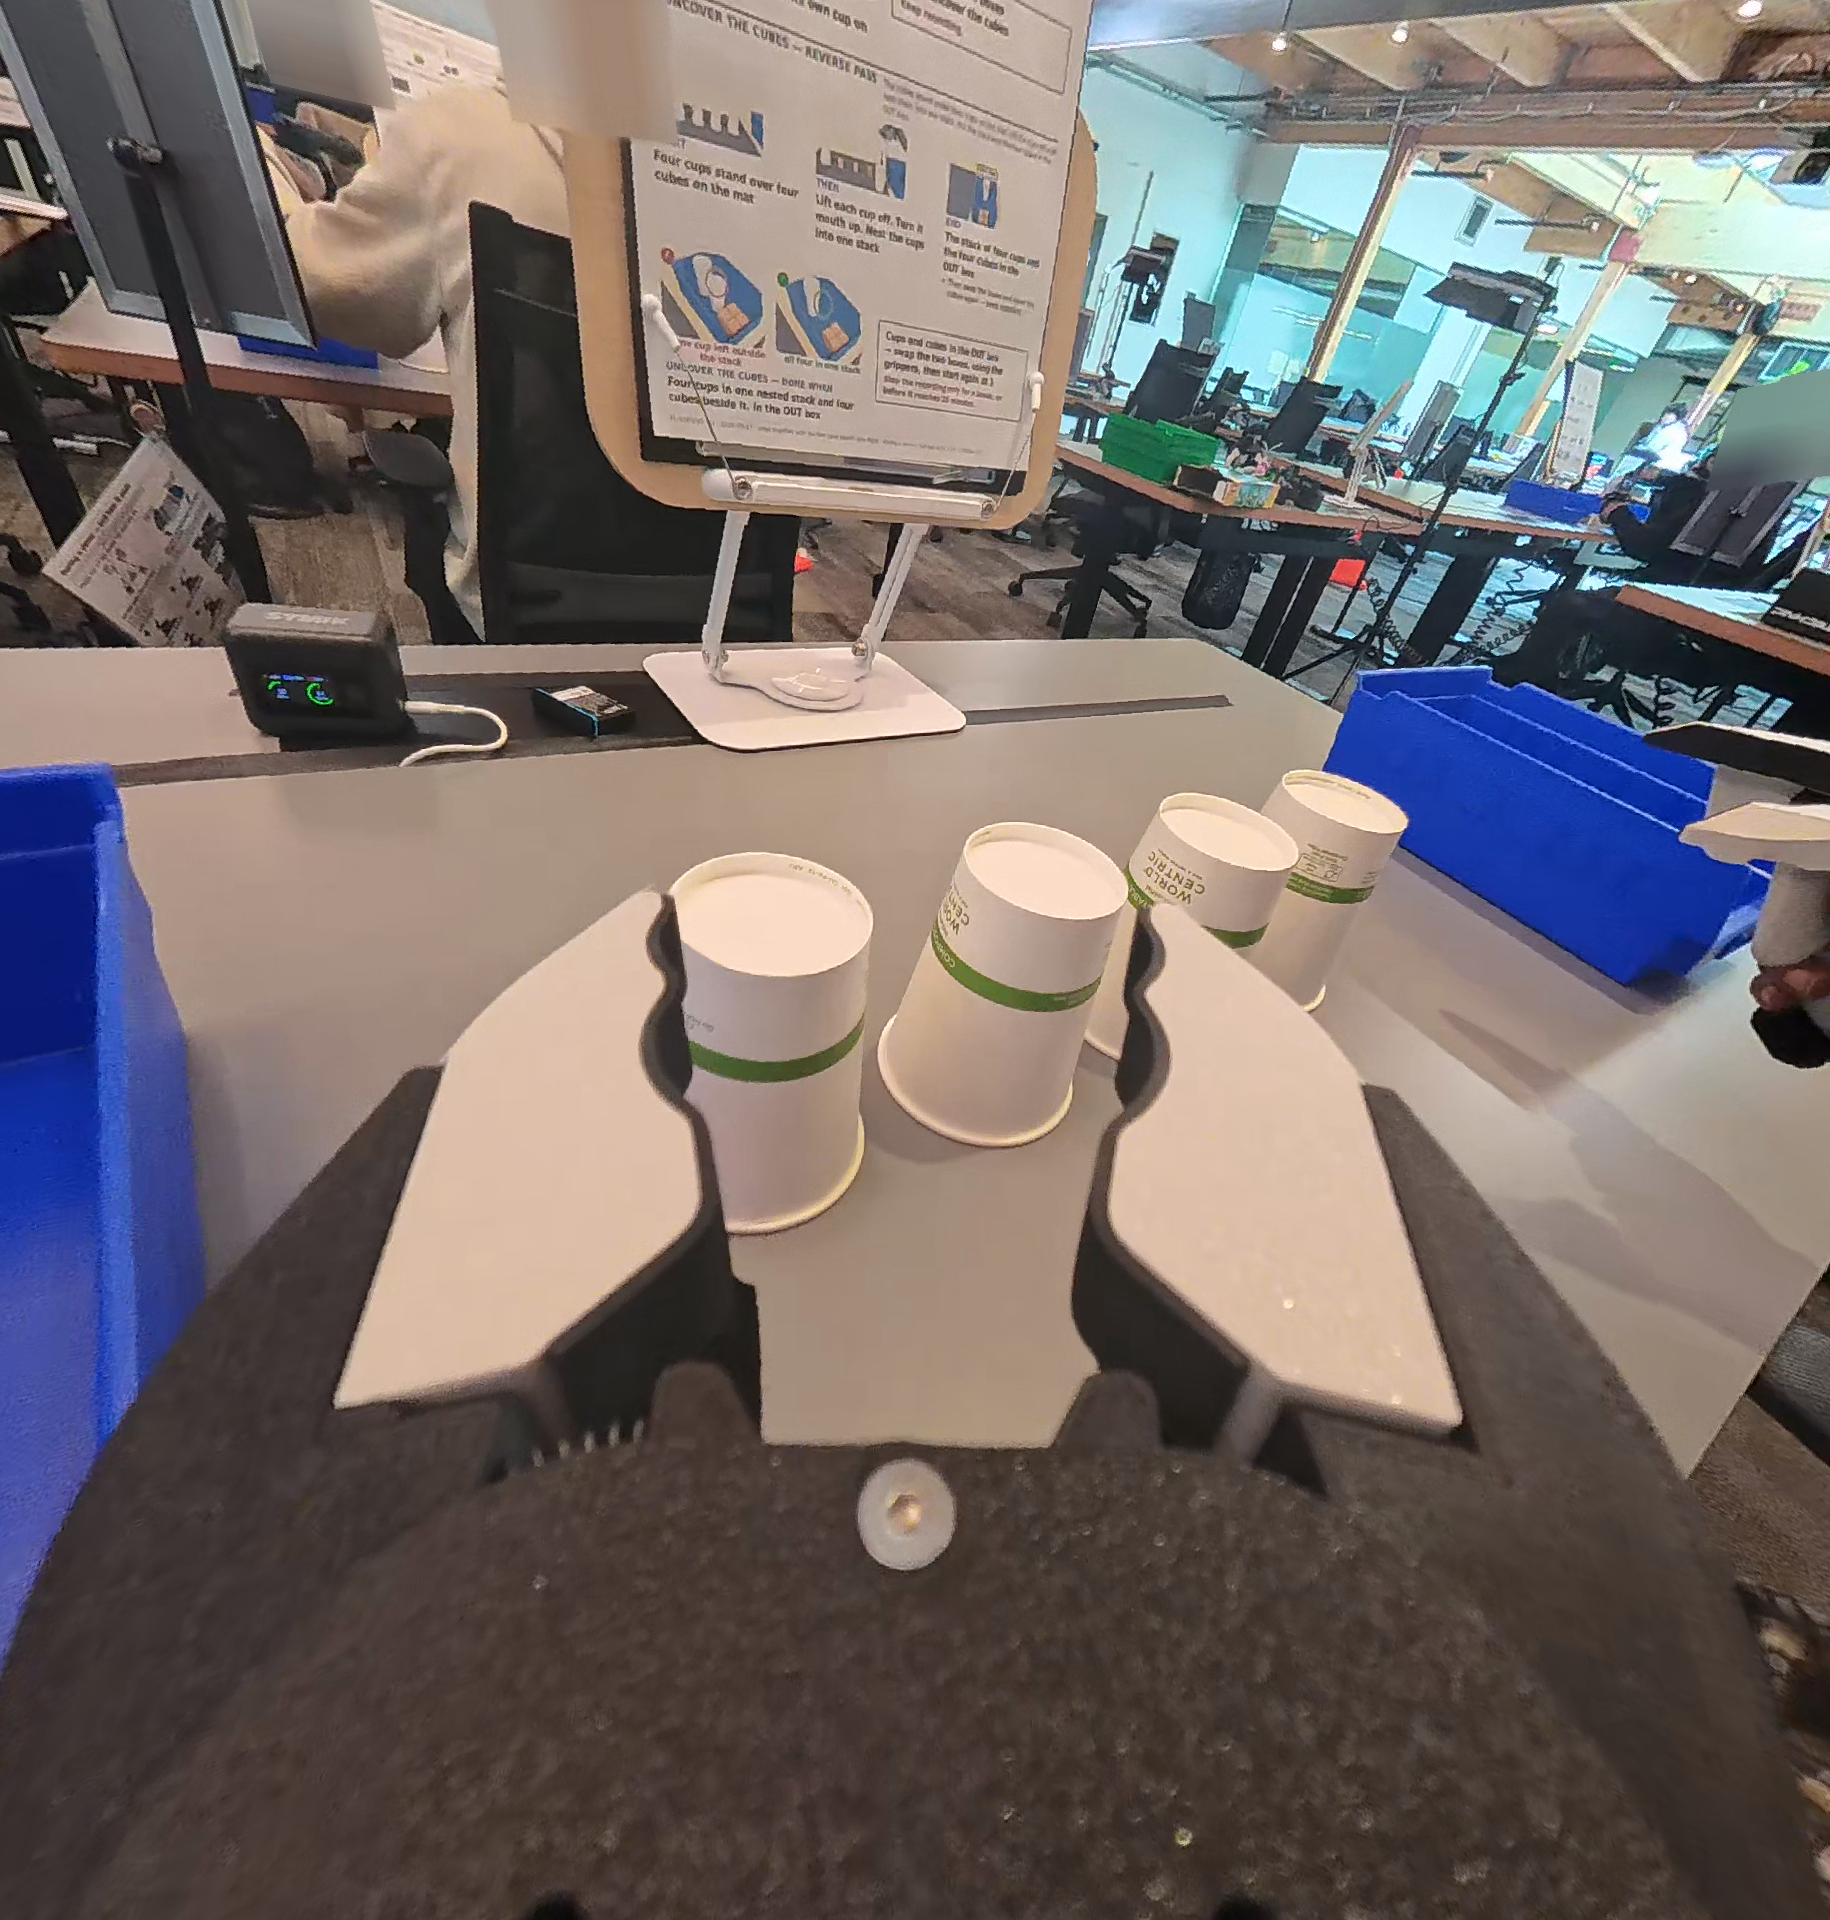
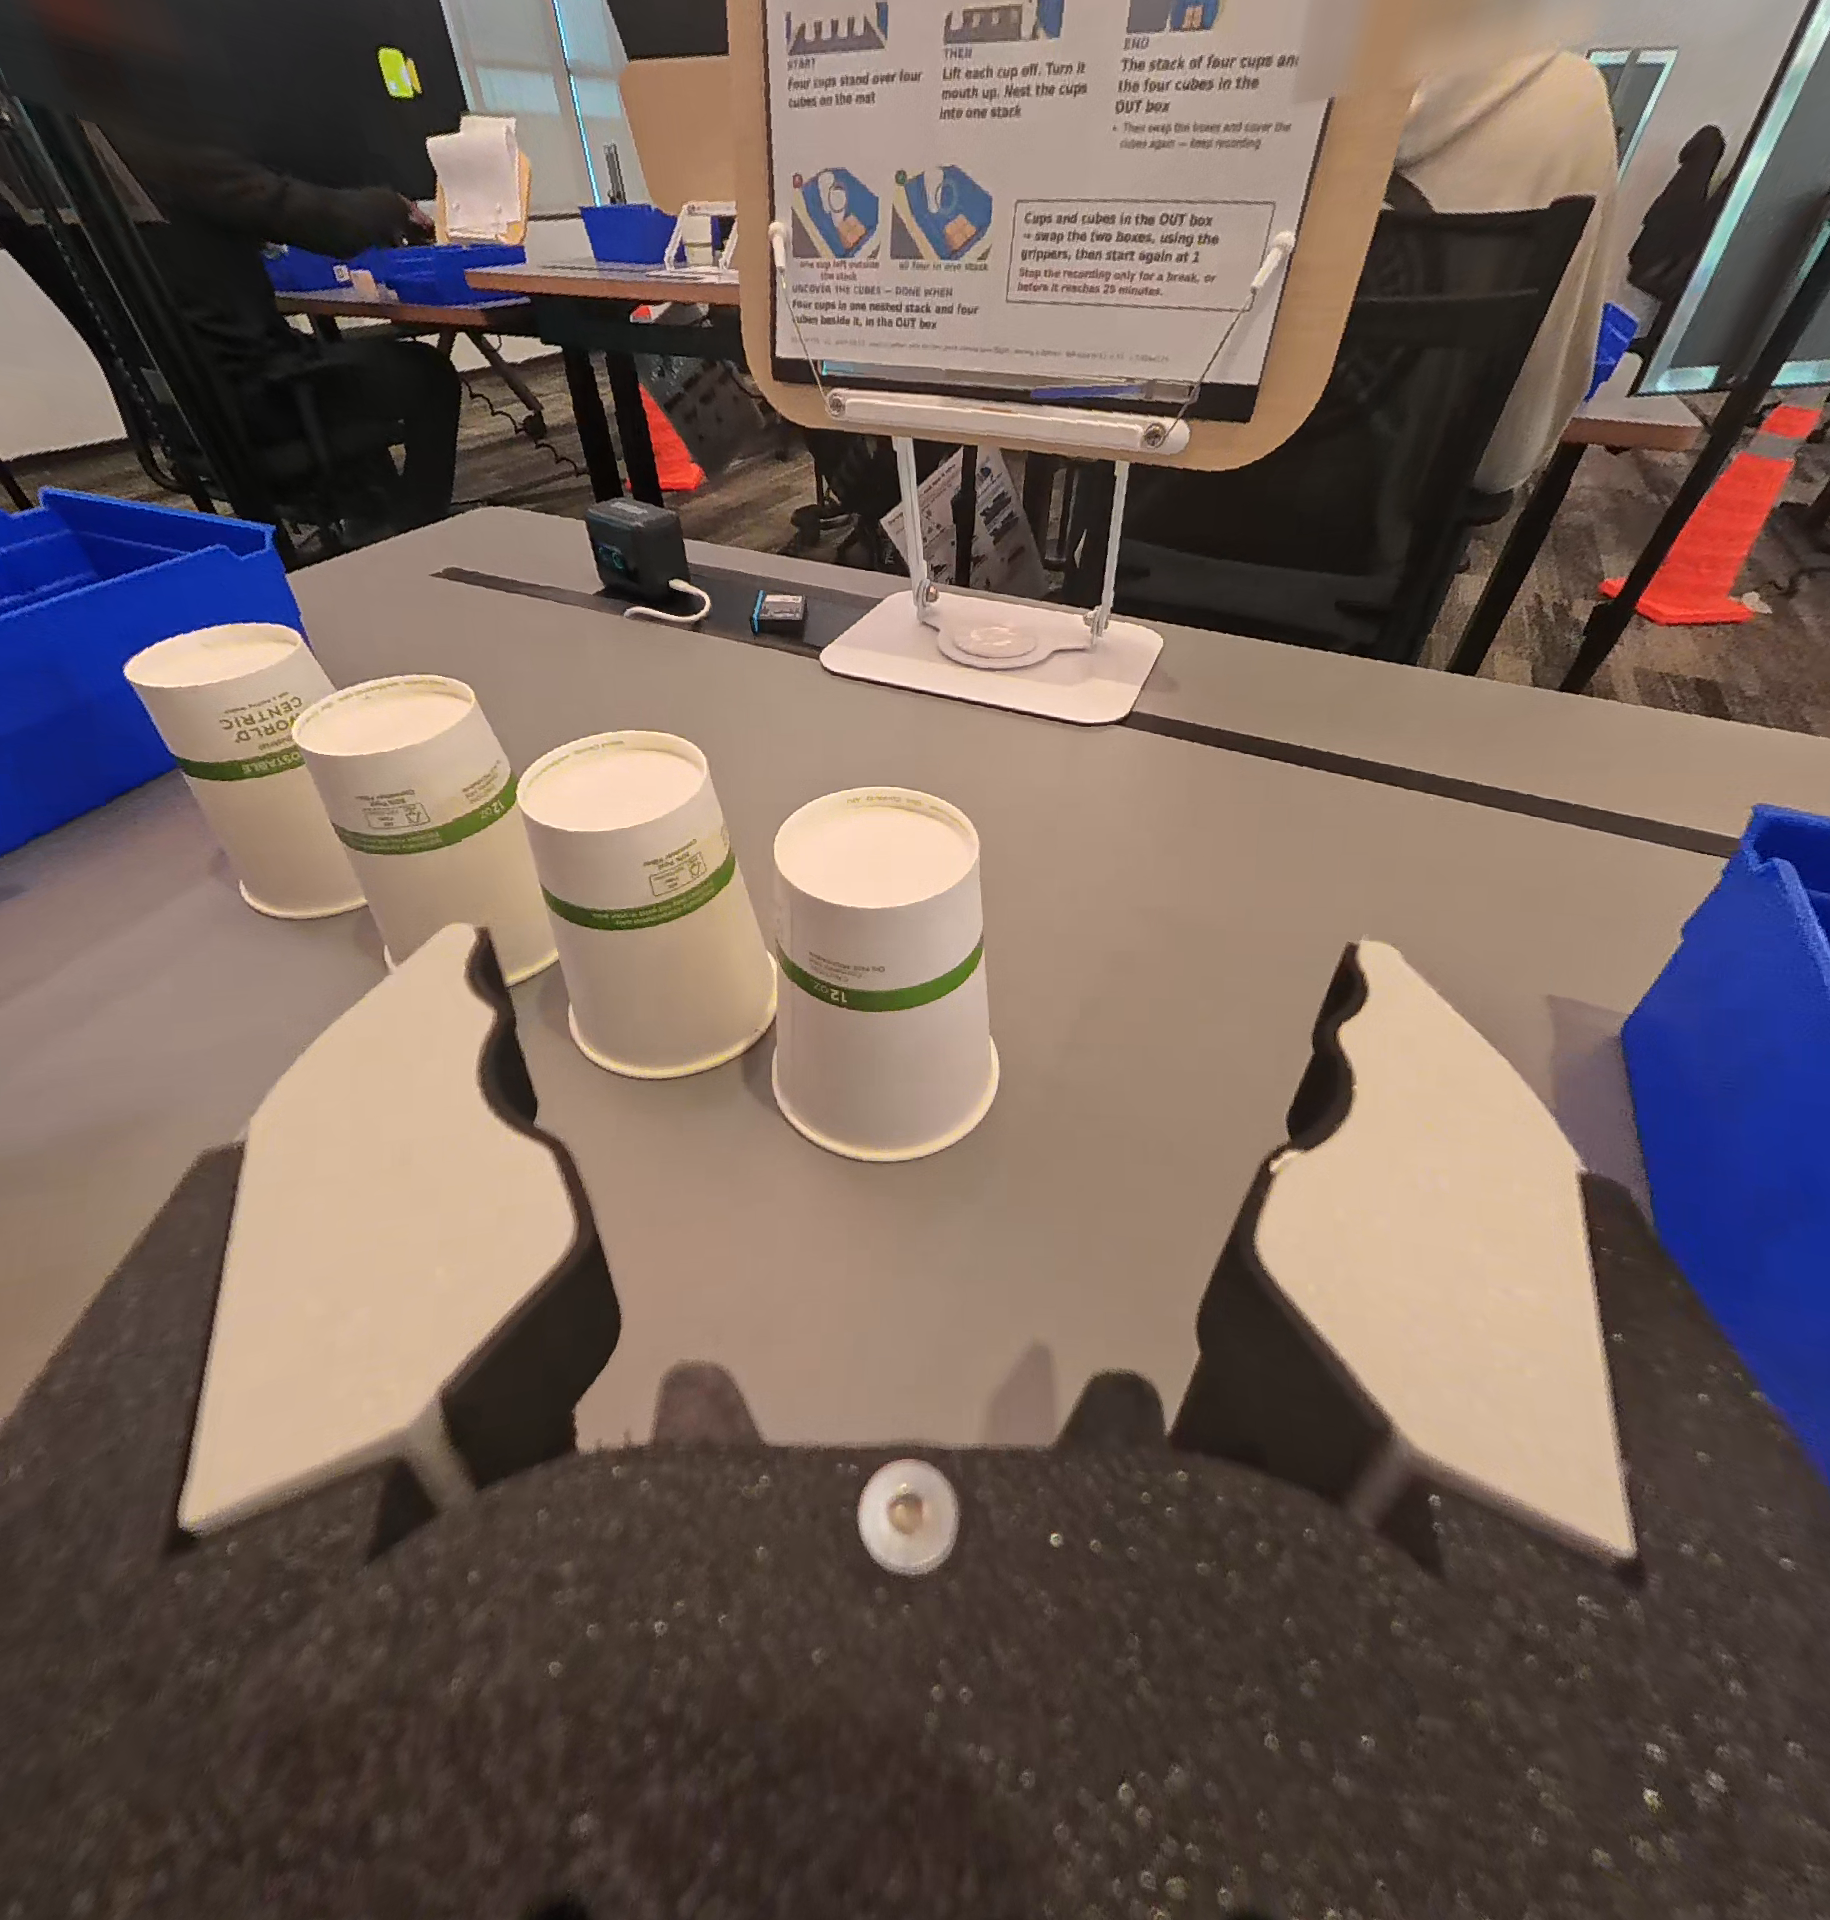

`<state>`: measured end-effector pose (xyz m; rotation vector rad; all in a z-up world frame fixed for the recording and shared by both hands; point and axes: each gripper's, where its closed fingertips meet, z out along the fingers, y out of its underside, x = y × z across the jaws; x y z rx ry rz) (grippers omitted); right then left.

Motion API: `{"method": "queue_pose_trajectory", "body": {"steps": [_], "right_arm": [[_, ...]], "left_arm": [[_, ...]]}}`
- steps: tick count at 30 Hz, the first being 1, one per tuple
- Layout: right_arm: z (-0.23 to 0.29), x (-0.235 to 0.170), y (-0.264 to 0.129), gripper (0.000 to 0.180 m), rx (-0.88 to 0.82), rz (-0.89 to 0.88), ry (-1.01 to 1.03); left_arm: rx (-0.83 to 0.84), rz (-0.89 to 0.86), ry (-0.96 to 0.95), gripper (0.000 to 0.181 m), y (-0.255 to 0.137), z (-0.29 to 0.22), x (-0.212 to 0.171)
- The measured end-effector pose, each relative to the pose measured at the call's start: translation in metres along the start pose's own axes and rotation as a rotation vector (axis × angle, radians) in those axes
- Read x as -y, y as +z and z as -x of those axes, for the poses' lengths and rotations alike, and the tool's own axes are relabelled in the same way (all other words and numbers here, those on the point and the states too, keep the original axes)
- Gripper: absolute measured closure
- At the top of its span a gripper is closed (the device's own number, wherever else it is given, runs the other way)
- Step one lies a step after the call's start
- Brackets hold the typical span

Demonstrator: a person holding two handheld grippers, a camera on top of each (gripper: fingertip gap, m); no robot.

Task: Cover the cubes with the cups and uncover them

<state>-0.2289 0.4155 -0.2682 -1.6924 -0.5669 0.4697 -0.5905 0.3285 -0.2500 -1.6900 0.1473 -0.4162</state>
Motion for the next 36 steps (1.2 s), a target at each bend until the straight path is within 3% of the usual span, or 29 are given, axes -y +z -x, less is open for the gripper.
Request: {"method": "queue_pose_trajectory", "body": {"steps": [36], "right_arm": [[0.018, -0.017, 0.013, 0.044, 0.147, 0.050, -0.028]], "left_arm": [[-0.078, 0.064, 0.060, 0.104, 0.010, -0.015, -0.014]]}}
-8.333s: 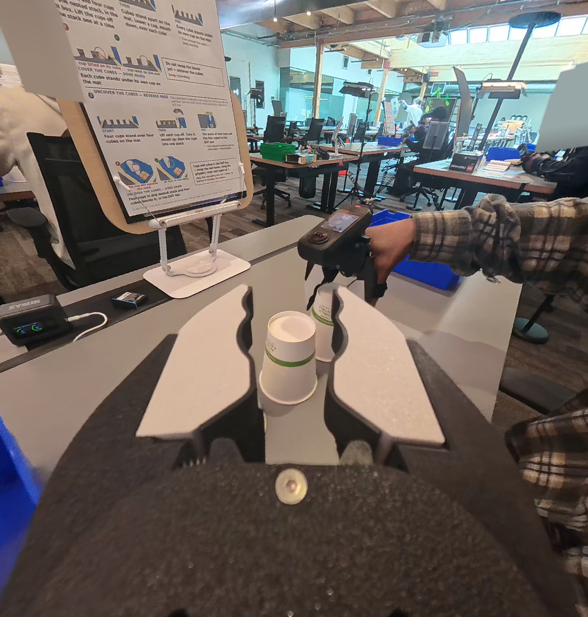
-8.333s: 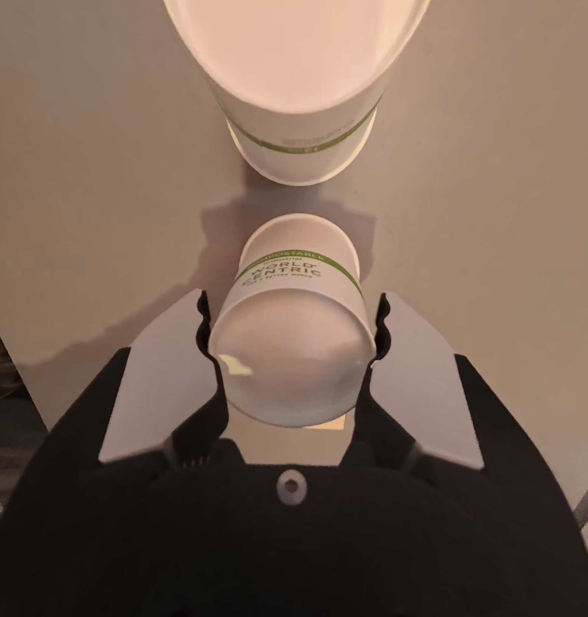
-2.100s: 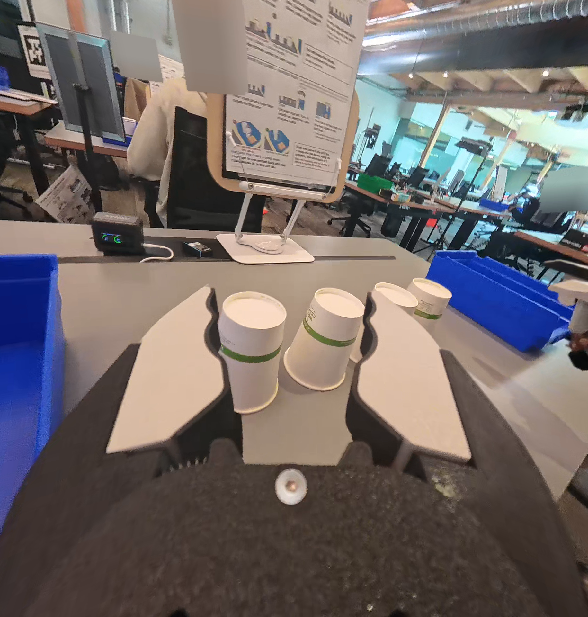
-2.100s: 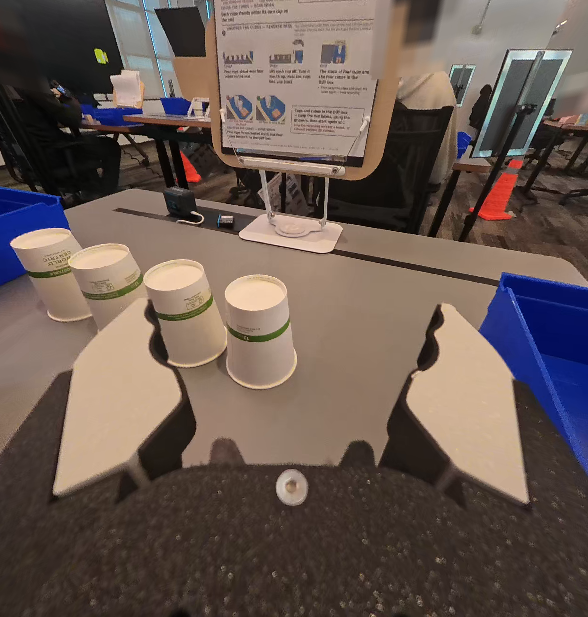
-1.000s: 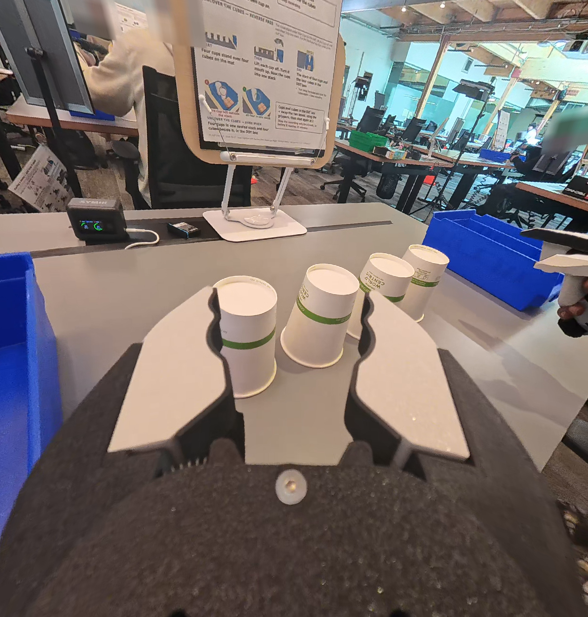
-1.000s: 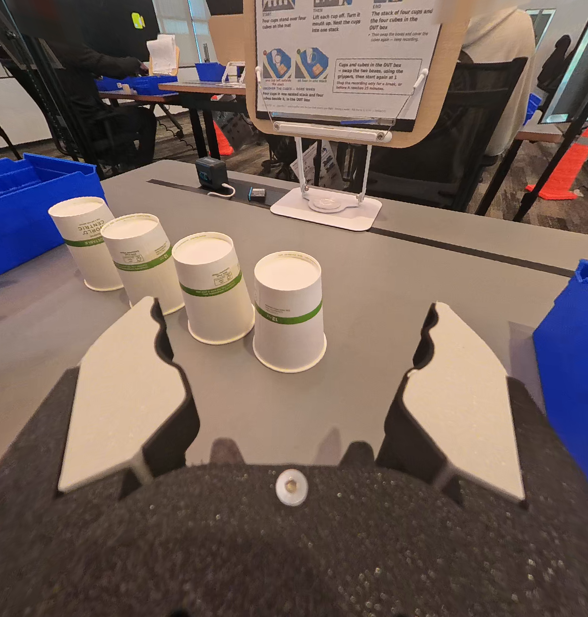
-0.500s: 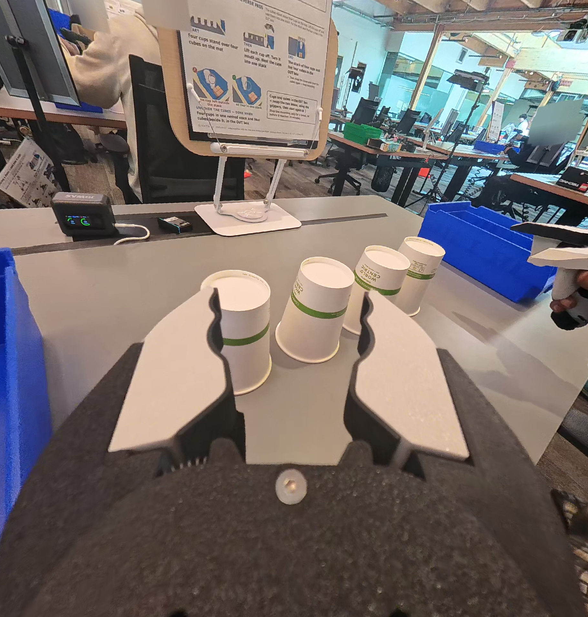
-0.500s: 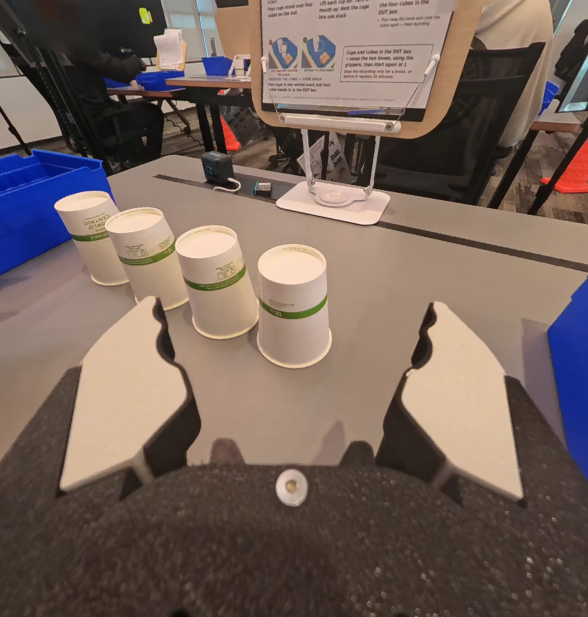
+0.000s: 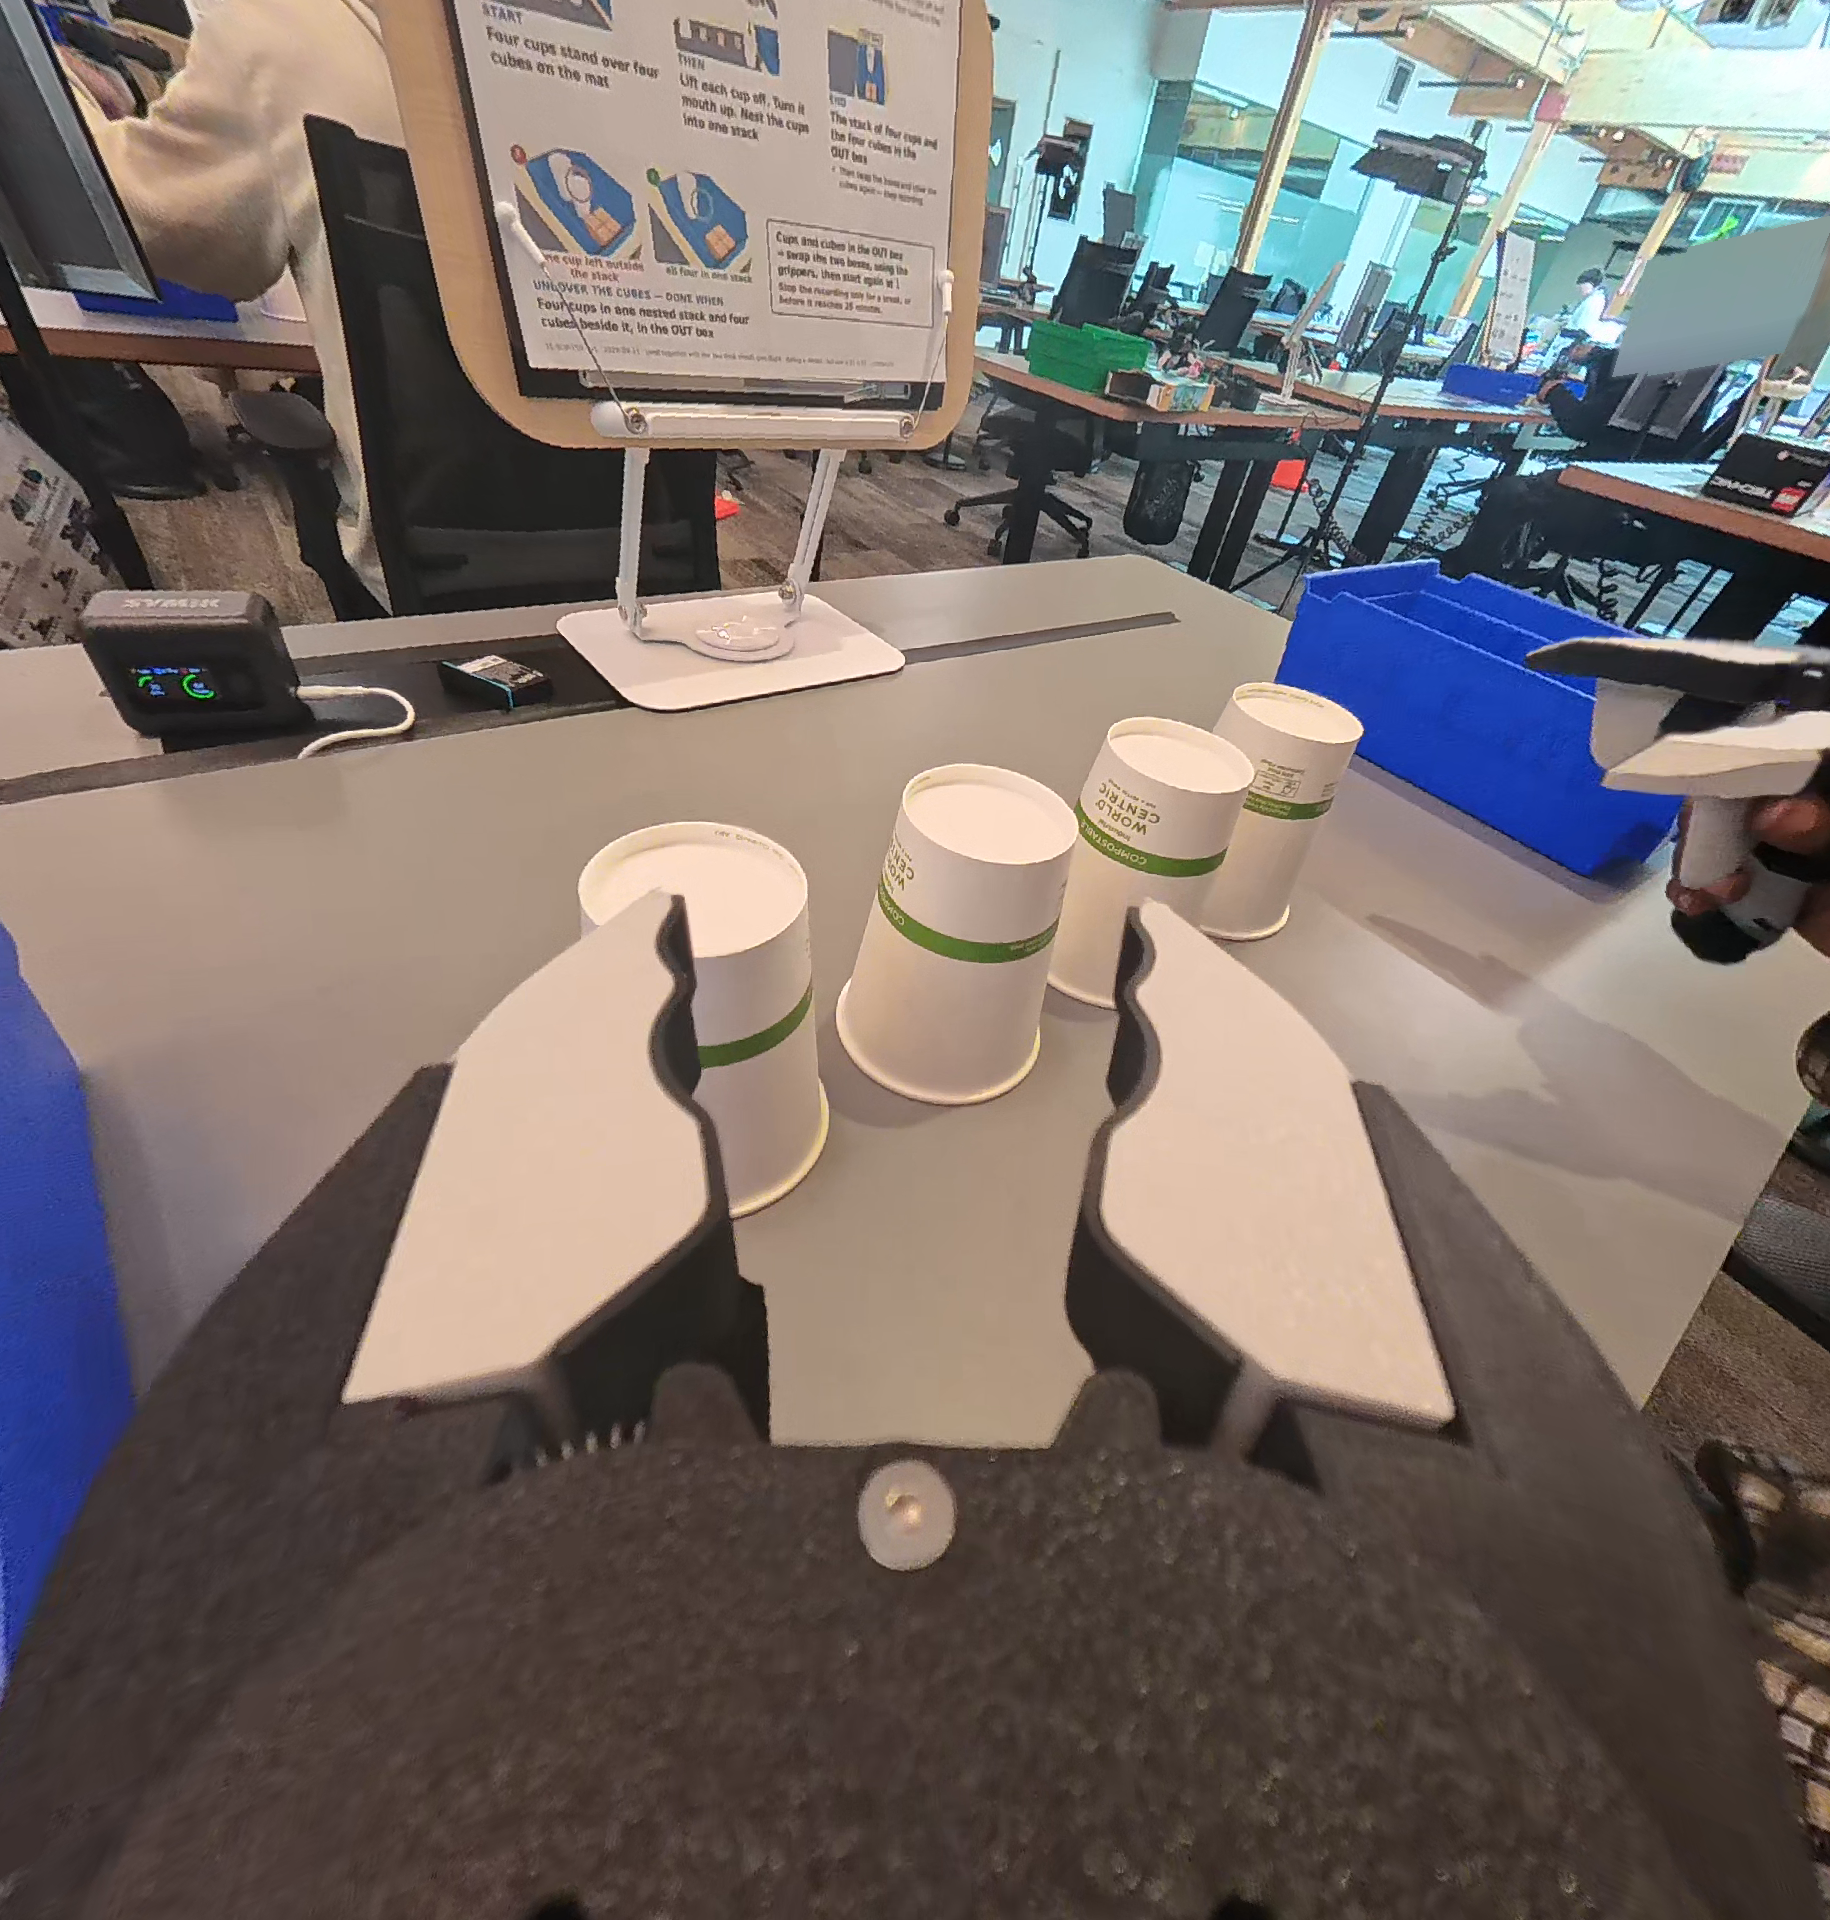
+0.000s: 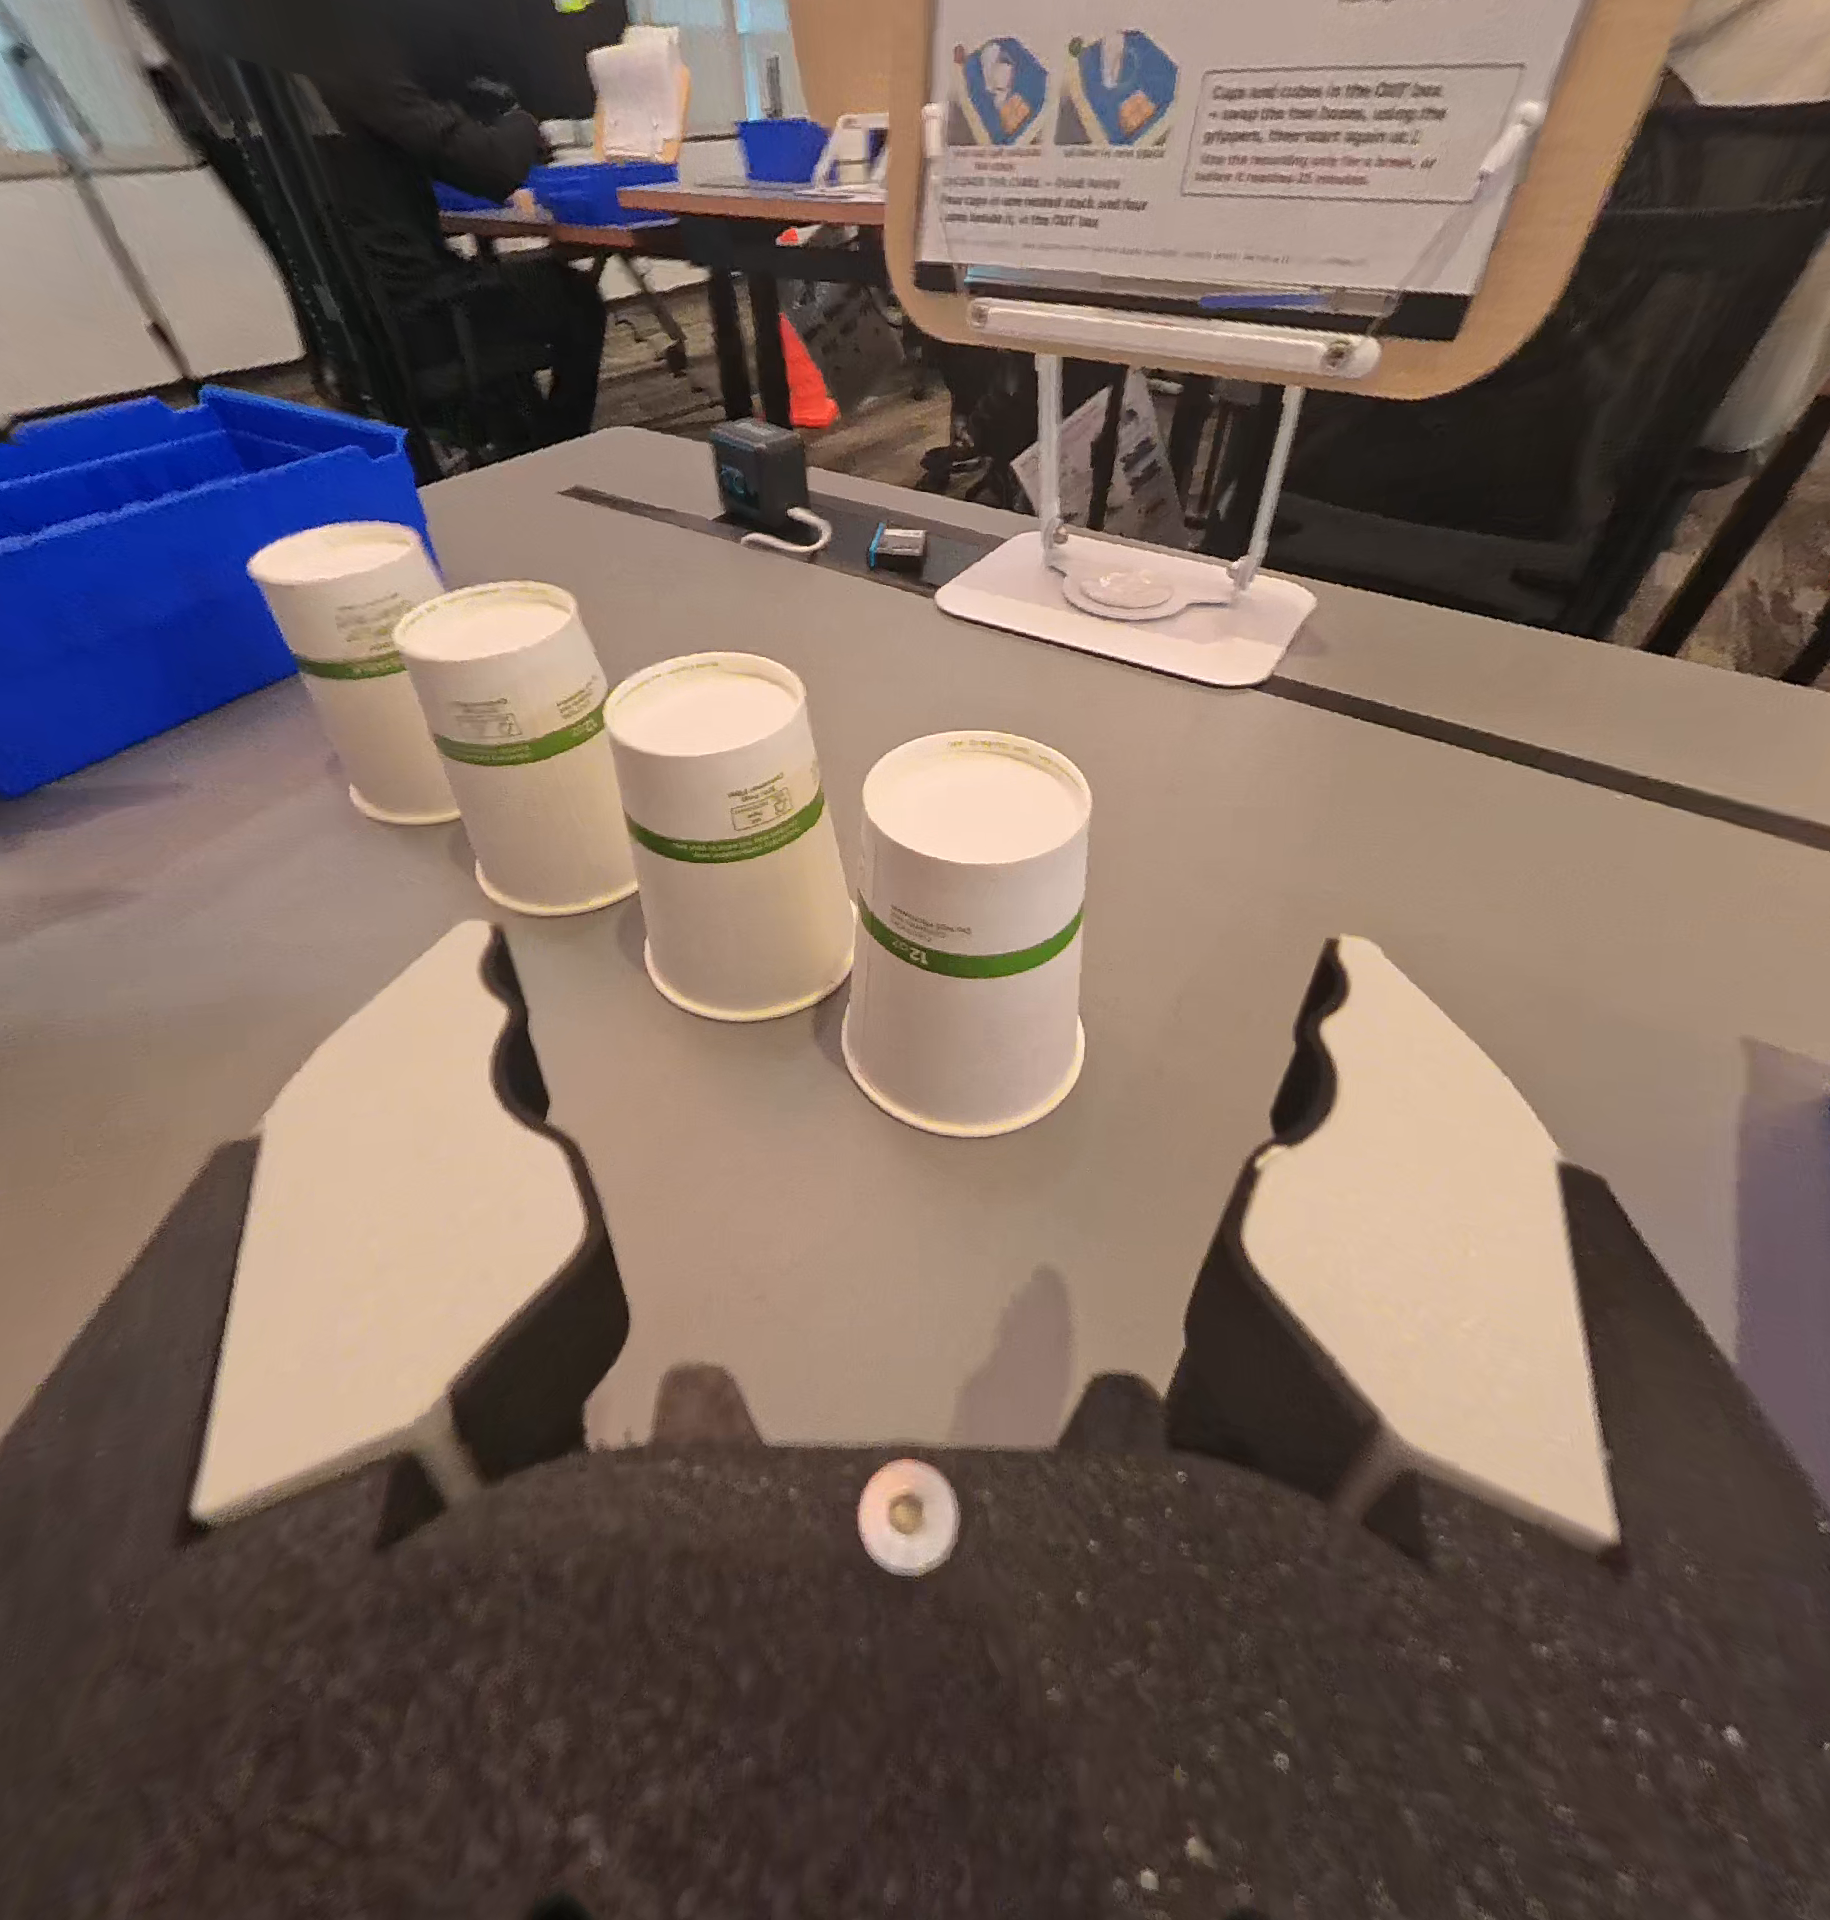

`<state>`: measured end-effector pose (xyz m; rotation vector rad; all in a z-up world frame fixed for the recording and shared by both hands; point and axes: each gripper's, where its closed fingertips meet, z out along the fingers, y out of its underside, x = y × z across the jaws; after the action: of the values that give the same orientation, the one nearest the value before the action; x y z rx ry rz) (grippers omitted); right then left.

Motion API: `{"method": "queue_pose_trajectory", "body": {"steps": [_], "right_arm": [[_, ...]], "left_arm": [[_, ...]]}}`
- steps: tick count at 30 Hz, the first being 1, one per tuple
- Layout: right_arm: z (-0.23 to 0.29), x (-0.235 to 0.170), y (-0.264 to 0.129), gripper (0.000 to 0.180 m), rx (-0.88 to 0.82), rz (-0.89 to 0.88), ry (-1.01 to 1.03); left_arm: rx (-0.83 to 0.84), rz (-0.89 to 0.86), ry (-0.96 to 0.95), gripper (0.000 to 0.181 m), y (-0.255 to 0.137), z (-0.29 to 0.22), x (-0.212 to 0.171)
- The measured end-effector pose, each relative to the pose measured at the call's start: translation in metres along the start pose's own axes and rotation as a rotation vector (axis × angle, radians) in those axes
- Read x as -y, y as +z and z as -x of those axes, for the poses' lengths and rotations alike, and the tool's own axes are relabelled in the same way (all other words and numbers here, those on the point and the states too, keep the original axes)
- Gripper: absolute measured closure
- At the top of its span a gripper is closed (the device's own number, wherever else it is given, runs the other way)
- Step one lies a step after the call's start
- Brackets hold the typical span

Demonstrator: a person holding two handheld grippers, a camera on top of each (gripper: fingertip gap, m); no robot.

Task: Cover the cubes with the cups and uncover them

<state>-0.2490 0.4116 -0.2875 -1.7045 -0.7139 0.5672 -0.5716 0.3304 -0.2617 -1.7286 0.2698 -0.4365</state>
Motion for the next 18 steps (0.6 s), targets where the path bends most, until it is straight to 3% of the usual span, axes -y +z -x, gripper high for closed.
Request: {"method": "queue_pose_trajectory", "body": {"steps": [5, 13, 18], "right_arm": [[0.008, 0.022, -0.002, 0.069, 0.234, 0.096, -0.273], [-0.019, 0.014, 0.034, 0.066, 0.494, 0.769, -0.728], [-0.018, 0.003, 0.058, 0.067, 0.586, 0.967, -0.811]], "left_arm": [[-0.009, -0.001, 0.019, 0.105, -0.003, -0.002, 0.003], [-0.021, 0.025, 0.051, 0.106, -0.005, -0.007, 0.004], [-0.023, 0.048, 0.056, 0.107, -0.004, -0.006, -0.001]]}}
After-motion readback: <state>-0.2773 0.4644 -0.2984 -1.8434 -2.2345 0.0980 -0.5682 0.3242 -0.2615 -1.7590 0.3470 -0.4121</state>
